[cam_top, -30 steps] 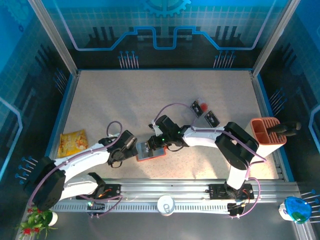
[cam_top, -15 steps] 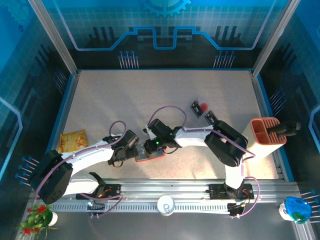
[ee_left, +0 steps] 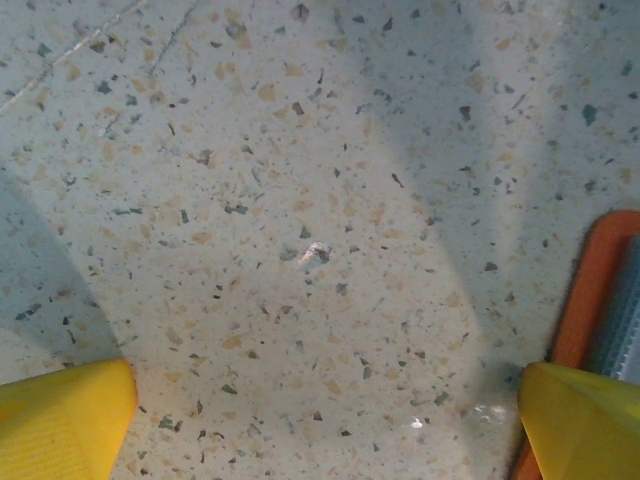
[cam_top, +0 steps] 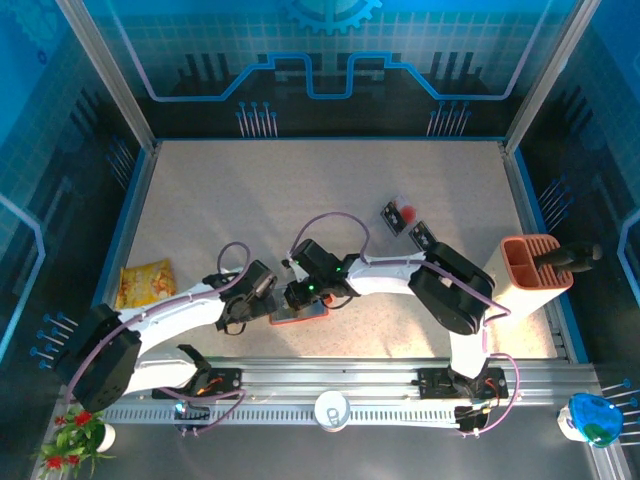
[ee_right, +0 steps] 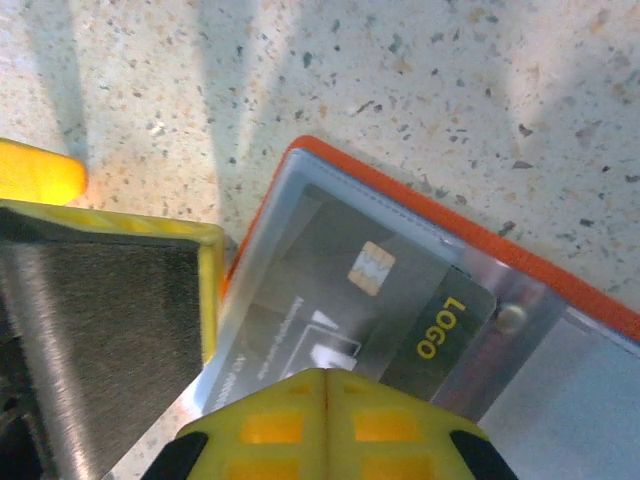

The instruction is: Put the credit cards into the card holder

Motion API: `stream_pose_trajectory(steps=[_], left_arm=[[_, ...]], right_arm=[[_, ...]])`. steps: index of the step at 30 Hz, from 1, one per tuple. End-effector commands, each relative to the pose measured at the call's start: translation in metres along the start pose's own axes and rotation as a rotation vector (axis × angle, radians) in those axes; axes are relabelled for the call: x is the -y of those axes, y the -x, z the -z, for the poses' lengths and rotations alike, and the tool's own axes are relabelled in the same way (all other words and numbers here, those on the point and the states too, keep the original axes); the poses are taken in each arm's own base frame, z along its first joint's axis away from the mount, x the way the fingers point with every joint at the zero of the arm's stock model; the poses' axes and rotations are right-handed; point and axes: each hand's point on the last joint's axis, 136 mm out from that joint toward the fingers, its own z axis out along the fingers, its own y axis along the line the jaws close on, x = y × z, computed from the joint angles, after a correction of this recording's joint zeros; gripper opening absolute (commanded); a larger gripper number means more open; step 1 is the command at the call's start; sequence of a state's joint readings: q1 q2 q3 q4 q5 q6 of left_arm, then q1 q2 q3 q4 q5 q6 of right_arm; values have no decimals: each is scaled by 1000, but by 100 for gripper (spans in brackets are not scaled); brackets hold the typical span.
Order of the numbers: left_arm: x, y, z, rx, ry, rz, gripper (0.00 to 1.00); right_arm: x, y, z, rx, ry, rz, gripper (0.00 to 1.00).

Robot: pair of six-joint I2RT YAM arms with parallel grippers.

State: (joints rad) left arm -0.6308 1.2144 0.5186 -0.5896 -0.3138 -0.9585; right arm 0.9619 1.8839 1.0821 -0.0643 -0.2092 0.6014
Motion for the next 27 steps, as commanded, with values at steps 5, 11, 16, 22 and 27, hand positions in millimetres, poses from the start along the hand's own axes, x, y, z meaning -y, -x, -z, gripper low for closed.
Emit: stream_pose_trajectory(steps=[5, 11, 16, 22, 27], left_arm=[[2, 5, 11, 23, -55, 2, 99], [-1, 11, 11, 29, -48, 17, 99], [-3, 11, 6, 17, -29, 20, 99], [-4, 10, -1, 5, -9, 17, 99], [-3, 9, -7, -8, 9, 3, 99]], right_arm=[[-2, 9, 33, 82, 13, -25, 3], [8, 16, 37, 97, 17, -50, 3], [9, 20, 32, 86, 25, -49, 2], [13, 20, 20, 65, 25, -53, 0], [14, 21, 10, 54, 27, -61, 0]])
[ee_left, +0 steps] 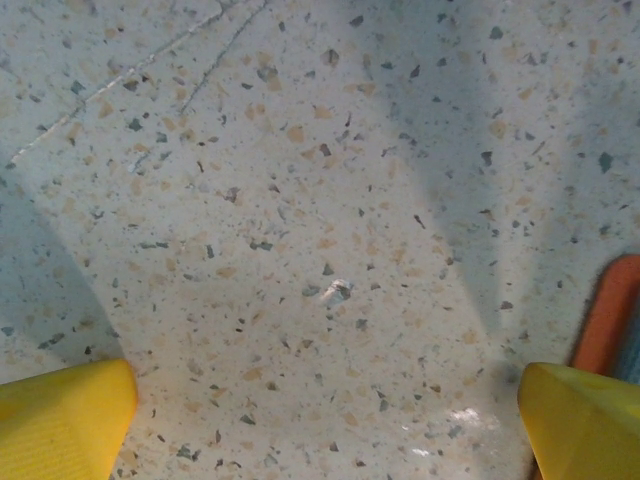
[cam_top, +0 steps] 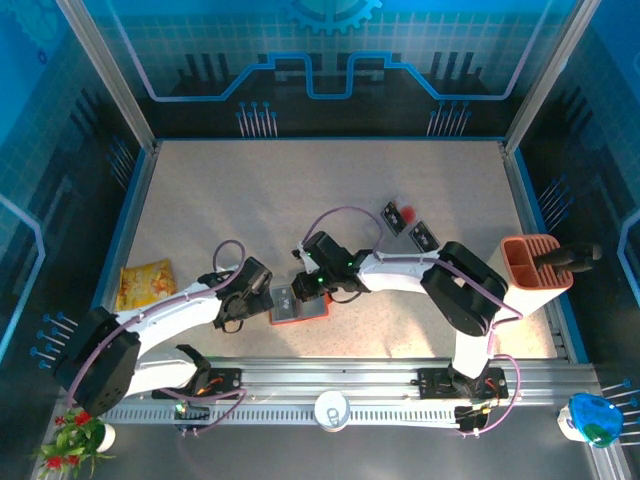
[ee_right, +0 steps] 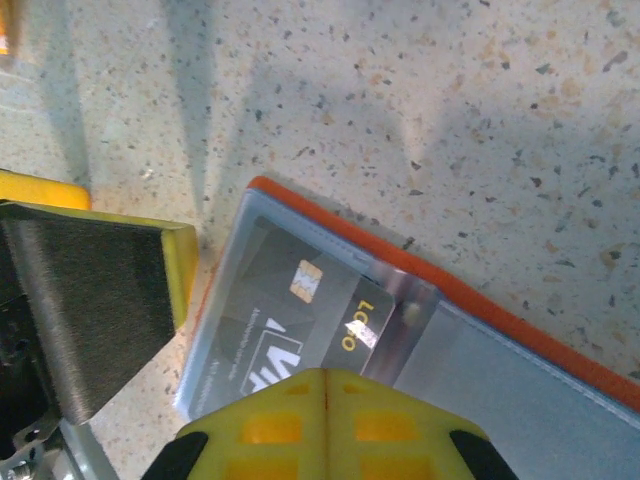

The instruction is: Put the credit cards into the card holder

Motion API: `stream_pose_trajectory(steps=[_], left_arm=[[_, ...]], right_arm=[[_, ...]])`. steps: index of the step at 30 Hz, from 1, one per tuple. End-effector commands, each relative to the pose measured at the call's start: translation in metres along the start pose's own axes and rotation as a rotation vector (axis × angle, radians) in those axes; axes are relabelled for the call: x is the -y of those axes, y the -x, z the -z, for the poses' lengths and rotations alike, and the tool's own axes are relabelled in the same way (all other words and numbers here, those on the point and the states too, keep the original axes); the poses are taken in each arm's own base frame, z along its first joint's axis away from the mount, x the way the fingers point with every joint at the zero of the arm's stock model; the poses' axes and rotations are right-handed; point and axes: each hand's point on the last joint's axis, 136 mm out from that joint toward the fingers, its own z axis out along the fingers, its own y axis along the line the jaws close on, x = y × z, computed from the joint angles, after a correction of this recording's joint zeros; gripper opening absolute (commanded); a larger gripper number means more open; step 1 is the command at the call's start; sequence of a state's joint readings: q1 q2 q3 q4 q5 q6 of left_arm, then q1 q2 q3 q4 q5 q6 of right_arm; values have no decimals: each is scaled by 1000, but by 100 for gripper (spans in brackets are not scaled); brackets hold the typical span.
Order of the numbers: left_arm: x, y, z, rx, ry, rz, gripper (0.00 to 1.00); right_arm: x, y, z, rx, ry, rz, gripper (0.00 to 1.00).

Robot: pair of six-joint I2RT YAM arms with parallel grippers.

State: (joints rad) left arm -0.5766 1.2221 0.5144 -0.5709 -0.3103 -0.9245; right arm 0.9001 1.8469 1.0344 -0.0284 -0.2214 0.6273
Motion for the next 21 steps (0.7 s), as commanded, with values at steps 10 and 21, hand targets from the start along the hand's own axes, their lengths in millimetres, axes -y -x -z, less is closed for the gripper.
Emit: stream_pose_trajectory(steps=[10, 21], left_arm=[[4, -2, -11, -30, 10, -23, 99], [4, -5, -15, -41, 9, -26, 99]], right_arm=[[-5, 1, -24, -38, 36, -13, 0], [-16, 0, -32, -64, 55, -6, 0]])
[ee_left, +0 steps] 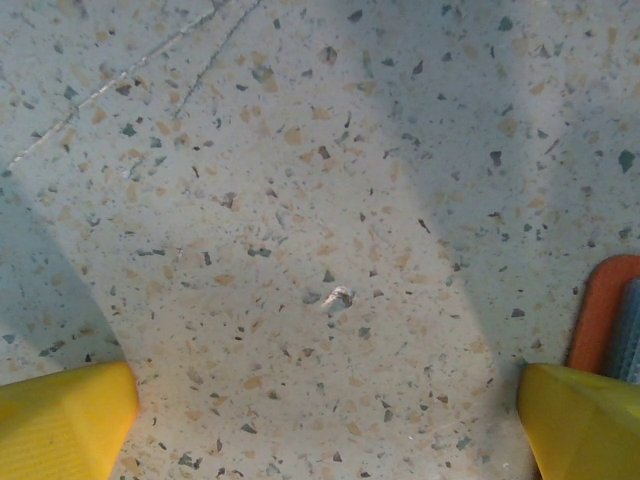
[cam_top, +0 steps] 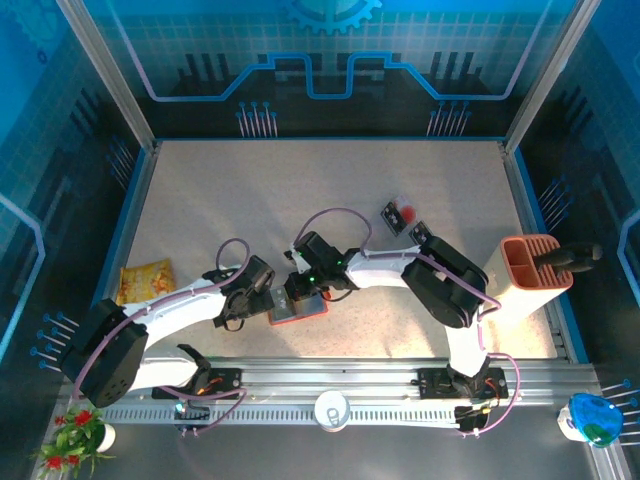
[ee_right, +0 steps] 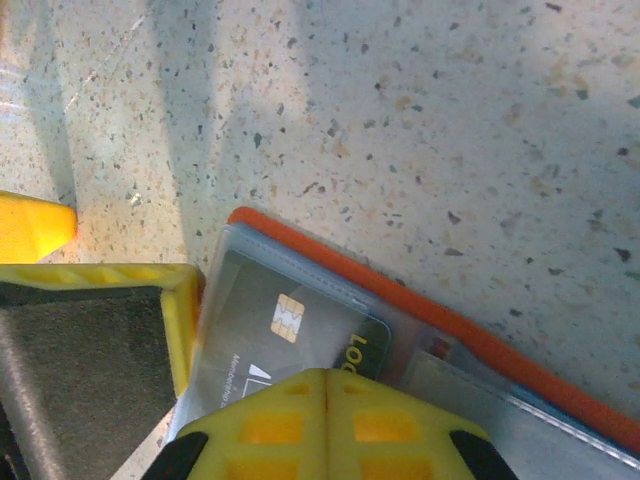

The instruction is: Put the credit cards into the card holder

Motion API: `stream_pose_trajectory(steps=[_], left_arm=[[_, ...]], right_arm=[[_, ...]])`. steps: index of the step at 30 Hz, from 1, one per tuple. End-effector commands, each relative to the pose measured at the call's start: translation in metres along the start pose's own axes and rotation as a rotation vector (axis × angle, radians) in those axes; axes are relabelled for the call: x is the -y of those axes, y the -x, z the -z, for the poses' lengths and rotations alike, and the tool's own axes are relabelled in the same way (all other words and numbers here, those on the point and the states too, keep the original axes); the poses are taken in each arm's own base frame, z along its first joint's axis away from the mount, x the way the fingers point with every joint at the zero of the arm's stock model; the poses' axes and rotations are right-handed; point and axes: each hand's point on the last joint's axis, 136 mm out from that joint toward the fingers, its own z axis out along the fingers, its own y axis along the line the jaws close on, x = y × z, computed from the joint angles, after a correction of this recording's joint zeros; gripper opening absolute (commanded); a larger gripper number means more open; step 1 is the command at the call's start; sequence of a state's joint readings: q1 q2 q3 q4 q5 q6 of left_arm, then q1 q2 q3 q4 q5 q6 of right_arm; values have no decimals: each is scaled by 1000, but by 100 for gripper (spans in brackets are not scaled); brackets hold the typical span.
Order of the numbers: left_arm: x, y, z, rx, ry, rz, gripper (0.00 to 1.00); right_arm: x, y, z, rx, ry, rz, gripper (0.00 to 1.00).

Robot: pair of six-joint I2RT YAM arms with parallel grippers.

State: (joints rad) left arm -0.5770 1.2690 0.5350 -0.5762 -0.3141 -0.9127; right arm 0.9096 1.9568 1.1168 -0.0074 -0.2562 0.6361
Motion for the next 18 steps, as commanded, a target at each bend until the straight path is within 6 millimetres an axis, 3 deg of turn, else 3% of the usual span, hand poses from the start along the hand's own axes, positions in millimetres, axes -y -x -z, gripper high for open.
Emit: stream_pose_trajectory(steps=[1, 11, 18], left_arm=[[4, -5, -12, -26, -20, -6, 99], [7, 0, 7, -11, -67, 1, 99], [-7, -5, 20, -7, -65, 7, 99]], right_arm=[[-12, -5, -5, -34, 31, 0, 0], [-13, -3, 32, 44, -3, 13, 0], [0, -20, 32, 22, -39, 3, 0]])
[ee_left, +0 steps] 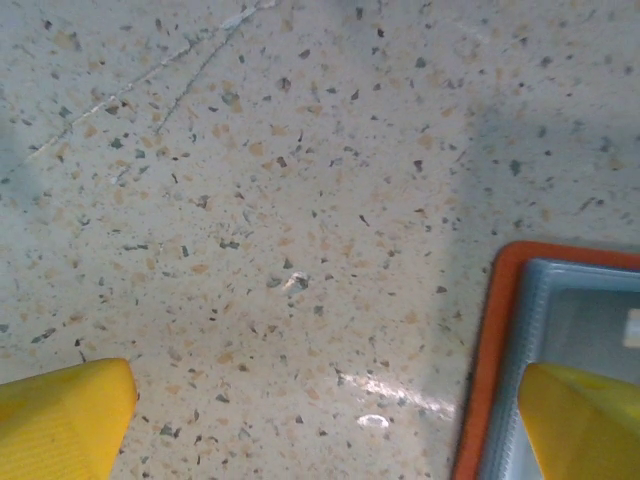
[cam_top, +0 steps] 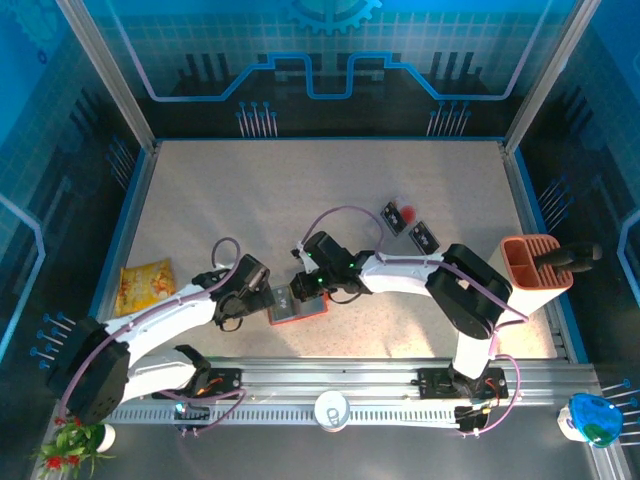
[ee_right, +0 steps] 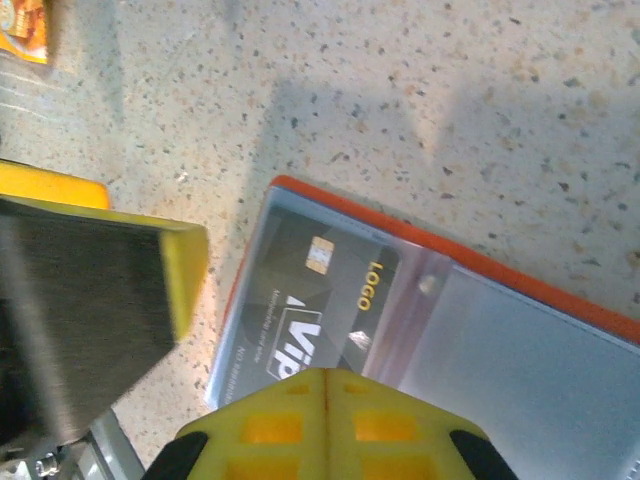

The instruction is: Put the credit cards into the card holder

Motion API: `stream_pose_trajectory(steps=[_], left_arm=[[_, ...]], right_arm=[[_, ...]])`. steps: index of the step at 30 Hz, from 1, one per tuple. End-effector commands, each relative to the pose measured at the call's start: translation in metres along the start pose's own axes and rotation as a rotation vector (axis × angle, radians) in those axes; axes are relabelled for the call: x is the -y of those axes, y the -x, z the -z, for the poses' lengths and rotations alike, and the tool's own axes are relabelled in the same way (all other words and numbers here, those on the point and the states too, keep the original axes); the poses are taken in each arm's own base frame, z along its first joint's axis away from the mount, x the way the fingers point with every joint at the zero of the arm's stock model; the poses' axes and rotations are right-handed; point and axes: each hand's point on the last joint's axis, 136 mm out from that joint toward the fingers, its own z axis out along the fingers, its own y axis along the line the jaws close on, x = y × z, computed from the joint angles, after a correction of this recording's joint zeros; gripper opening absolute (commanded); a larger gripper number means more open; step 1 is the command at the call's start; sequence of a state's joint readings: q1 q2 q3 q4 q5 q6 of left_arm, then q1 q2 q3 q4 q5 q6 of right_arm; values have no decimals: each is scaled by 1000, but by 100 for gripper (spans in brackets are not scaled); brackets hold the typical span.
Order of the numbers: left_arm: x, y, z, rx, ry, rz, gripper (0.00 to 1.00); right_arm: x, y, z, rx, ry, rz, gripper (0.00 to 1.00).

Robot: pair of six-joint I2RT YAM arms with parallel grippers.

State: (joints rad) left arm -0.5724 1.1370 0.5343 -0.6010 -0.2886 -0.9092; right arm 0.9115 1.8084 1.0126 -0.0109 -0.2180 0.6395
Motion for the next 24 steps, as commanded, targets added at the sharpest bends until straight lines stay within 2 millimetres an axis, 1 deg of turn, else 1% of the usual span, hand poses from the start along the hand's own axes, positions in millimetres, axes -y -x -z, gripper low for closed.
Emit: stream_pose_trajectory(steps=[1, 5, 12, 19, 24], left_arm=[[-17, -12, 1, -45, 42, -16, 99], [-21, -17, -3, -67, 65, -22, 99], [-16, -20, -13, -108, 92, -49, 99], [-15, -27, -25, -147, 116, -70, 99], [-16, -30, -28, -155, 112, -64, 99]], right_arm=[[5, -16, -2, -35, -32, -8, 0], [6, -21, -8, -53, -41, -6, 0], [8, -26, -20, -83, -51, 2, 0], [-2, -32, -28, -117, -39, 20, 0], [-9, -35, -32, -133, -30, 34, 0]])
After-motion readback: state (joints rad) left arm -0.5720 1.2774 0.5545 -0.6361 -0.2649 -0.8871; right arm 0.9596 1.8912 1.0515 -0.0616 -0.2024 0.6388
